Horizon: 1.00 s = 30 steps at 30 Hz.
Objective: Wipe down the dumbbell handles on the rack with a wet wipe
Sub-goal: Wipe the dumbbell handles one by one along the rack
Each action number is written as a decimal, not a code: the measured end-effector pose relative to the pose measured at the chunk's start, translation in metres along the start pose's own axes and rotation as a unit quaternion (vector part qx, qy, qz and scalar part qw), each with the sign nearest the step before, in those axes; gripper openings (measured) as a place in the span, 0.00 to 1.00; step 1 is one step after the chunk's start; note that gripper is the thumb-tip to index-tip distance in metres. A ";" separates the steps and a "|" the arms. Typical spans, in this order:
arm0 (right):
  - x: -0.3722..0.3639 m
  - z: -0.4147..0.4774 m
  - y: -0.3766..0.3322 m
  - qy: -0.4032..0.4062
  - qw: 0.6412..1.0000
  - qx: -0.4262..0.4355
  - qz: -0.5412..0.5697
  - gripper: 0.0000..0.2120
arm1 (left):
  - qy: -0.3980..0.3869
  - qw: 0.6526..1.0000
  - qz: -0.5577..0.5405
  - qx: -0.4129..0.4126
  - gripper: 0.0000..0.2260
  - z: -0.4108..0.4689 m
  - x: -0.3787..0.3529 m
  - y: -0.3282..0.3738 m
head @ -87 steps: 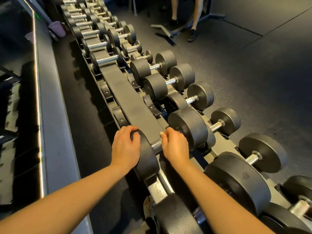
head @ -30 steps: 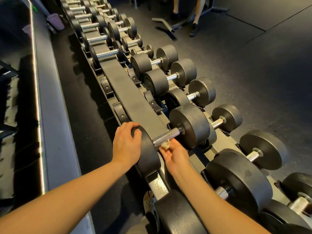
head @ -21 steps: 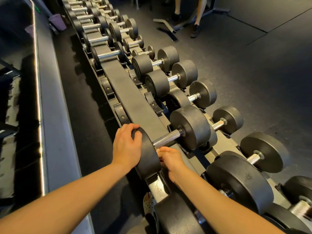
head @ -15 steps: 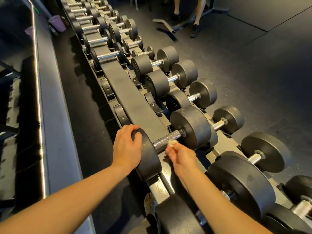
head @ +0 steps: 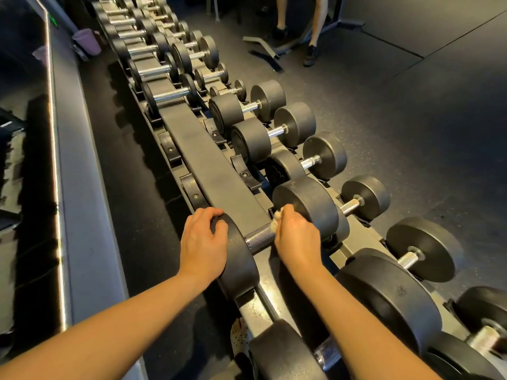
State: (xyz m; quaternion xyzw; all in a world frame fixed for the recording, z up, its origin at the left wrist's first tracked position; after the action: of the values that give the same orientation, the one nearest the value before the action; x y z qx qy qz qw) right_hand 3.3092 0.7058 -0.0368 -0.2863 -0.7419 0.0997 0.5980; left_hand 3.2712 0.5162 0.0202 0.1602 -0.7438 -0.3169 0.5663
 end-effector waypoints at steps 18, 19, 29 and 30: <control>0.003 -0.004 -0.001 -0.050 0.994 -0.022 -0.095 0.08 | -0.018 0.999 0.032 -0.017 0.14 0.000 0.002 0.000; 0.002 -0.006 0.001 -0.057 0.996 -0.030 -0.069 0.07 | -0.032 0.998 0.054 -0.023 0.14 0.002 0.004 0.000; 0.001 -0.020 -0.009 0.052 0.985 -0.111 0.118 0.10 | -0.356 0.894 0.184 -0.199 0.09 0.077 -0.026 0.059; 0.004 -0.021 -0.013 0.046 0.982 -0.116 0.139 0.11 | -0.370 0.886 0.185 -0.209 0.07 0.080 -0.037 0.065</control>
State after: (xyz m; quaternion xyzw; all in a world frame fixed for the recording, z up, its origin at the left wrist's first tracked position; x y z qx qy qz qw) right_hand 3.3246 0.6931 -0.0220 -0.4585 -0.6730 0.0823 0.5744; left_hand 3.2145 0.6105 0.0223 -0.2312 -0.8324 -0.3904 0.3183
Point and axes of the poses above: each hand's wrist, its own z-axis towards the middle knuckle, its own x-axis out of the back of the hand, y = z × x, the point moved 2 cm from there along z, towards the middle knuckle, and after that the axes turned 15 degrees about -y, right-handed, at the moved point
